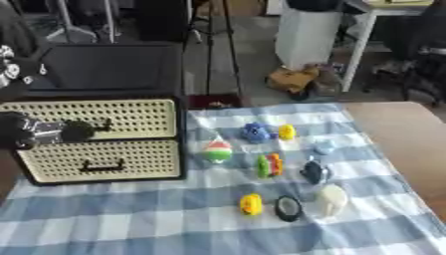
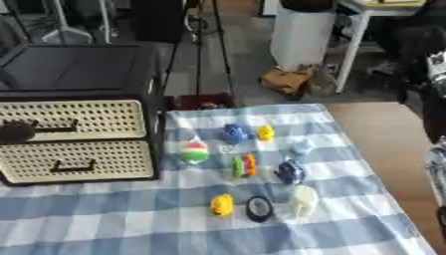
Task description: Pick up objects from table and place into drawer.
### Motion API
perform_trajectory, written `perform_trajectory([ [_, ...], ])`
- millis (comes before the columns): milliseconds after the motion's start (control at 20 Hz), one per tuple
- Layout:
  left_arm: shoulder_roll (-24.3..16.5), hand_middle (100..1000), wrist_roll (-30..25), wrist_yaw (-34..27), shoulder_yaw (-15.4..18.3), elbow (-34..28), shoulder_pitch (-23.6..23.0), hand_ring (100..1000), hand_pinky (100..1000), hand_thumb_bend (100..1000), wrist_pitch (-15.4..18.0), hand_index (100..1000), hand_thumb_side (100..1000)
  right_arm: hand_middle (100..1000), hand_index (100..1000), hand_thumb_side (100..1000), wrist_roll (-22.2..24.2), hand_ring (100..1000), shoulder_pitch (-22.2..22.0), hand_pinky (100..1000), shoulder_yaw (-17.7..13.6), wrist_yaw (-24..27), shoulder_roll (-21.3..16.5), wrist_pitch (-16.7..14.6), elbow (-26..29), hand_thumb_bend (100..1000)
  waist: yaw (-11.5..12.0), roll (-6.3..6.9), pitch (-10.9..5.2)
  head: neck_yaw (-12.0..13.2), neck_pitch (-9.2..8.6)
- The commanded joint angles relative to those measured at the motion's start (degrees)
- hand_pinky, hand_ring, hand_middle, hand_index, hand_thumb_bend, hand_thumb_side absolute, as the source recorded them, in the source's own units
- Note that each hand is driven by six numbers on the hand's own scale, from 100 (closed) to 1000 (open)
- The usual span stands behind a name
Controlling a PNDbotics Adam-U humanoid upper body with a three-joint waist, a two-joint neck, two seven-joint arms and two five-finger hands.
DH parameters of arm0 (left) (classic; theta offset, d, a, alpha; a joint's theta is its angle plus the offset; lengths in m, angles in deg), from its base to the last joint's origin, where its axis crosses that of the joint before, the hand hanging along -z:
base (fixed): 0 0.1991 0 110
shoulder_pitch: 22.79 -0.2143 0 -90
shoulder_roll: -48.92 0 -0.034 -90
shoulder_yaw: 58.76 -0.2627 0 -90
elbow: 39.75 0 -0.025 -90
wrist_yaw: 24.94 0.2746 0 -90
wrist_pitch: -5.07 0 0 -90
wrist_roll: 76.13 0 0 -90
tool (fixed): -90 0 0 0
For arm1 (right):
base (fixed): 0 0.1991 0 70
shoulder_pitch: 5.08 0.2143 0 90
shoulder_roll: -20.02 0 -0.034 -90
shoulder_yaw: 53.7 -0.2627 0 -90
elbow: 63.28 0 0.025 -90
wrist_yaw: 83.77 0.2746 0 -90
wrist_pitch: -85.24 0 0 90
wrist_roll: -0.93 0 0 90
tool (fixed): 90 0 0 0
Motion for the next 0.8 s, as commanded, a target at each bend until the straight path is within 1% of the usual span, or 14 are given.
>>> perform_trajectory([
  [50,-0.84,100,-1.06,0.27,0.11,2.26,1.69,100,100,846,-0.44,740,1000,349,712,818,0.14,317,0.70,102,-0.33,-0.11,-1.39,-0.04,0.20,265,-0.13,0.13,-1.05,0.11,0.51],
  [350,-0.09,100,-1.87,0.64,-0.51,6.00,2.75,100,100,837,-0.62,733,1000,349,712,818,0.17,317,0.71,102,-0.33,-0.17,-1.34,0.02,0.08,262,-0.24,0.13,-1.04,0.04,0.58],
  [800,0.89,100,-3.68,0.30,-1.48,9.50,3.80,100,100,799,-0.96,730,1000,350,712,818,0.26,317,0.77,102,-0.27,-0.14,-1.26,0.01,0.02,262,-0.25,0.12,-1.15,-0.01,0.48],
])
